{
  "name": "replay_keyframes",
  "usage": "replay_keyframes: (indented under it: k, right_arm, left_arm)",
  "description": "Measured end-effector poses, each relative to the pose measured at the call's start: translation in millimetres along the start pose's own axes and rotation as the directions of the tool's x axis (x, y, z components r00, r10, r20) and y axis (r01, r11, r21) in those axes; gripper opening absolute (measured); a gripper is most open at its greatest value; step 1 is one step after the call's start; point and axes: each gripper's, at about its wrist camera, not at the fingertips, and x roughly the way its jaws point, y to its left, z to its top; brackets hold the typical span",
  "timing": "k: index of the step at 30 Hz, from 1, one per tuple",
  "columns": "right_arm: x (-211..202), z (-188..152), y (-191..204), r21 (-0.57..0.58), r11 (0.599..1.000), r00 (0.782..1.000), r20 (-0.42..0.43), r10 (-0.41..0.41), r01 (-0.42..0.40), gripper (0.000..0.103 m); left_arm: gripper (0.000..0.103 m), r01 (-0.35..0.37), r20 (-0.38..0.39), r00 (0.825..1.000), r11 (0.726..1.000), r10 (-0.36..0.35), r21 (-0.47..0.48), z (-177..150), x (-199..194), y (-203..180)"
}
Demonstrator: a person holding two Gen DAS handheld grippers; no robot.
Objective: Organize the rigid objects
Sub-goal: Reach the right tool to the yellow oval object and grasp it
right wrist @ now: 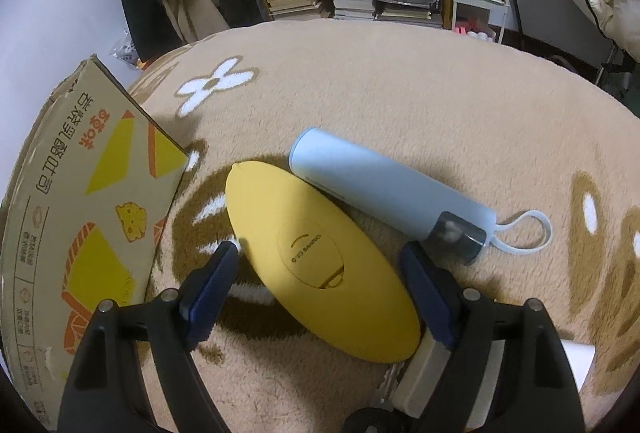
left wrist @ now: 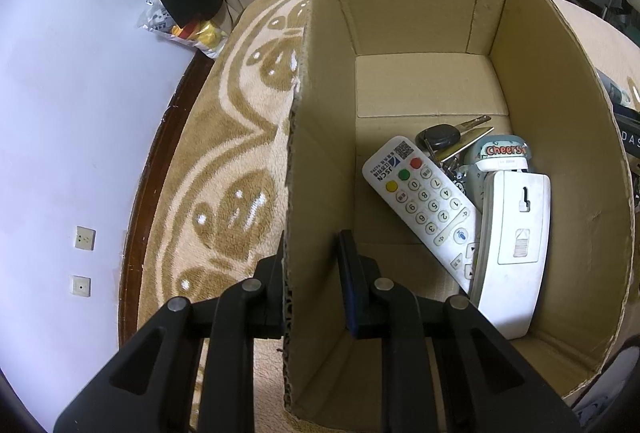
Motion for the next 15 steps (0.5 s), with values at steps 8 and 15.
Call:
replay_keyframes:
  k: [8,15]
  right_arm:
    - [5.2,1.7,-1.2,0.012,1.0,1.0,0.0,0.004,-0.004,0.089]
    - [7.2,-2.2,5.2,-0.017,1.0,1.0,0.008,-0.019,0.02,0.089]
  left_arm:
    - [0.02,-0.002,0.001,1.0,1.0,0.002,0.002,-0.3,0.2,-0.7]
    - [0.02,-0.002,0.001,1.0,1.0,0.002,0.003,-0.7,0.2,-1.1]
